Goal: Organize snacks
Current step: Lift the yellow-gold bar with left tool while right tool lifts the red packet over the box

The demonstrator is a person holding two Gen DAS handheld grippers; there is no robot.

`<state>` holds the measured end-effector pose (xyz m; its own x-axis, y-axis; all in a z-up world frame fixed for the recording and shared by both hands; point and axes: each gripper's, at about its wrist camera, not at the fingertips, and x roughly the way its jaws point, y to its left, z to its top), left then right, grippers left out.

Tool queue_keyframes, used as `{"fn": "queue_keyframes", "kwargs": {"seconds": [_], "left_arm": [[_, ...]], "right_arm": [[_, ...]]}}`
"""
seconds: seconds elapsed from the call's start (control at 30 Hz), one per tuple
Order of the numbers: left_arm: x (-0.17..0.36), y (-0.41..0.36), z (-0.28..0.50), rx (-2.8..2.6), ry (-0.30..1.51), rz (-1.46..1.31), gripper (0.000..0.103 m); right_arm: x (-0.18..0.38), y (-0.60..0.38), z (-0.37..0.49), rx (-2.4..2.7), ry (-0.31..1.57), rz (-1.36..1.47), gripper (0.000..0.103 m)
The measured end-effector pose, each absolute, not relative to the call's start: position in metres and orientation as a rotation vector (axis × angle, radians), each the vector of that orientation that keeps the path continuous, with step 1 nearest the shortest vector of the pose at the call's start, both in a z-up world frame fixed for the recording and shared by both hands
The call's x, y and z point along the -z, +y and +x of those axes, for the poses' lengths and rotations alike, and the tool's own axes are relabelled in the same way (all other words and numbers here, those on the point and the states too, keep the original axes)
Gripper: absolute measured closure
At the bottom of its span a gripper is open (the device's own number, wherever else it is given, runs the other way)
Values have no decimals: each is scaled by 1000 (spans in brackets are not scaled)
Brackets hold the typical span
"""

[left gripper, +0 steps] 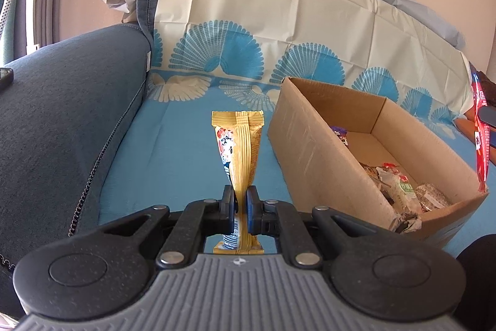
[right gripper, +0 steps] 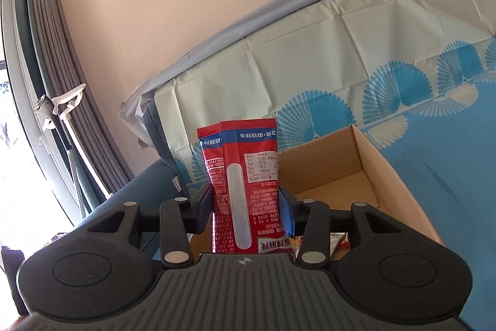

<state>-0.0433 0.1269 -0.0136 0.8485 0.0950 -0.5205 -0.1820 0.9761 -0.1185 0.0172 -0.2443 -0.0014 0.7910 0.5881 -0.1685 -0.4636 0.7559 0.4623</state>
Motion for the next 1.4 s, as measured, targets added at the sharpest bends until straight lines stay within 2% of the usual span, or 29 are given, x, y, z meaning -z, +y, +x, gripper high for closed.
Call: {"fn": "queue_keyframes", "kwargs": {"seconds": [0.87,1.13,1.4], "left_arm": [[2,106,-50,-97,545,-150,95],[-37,96,-35,-78,488,-182,95],[-97,58,15,24,382,-149,95]], "right_arm": [[2,-240,19,-584,323,400,57],[5,-242,19,-503,320,415,57],[10,-239,28,-408,342,409,57]]}}
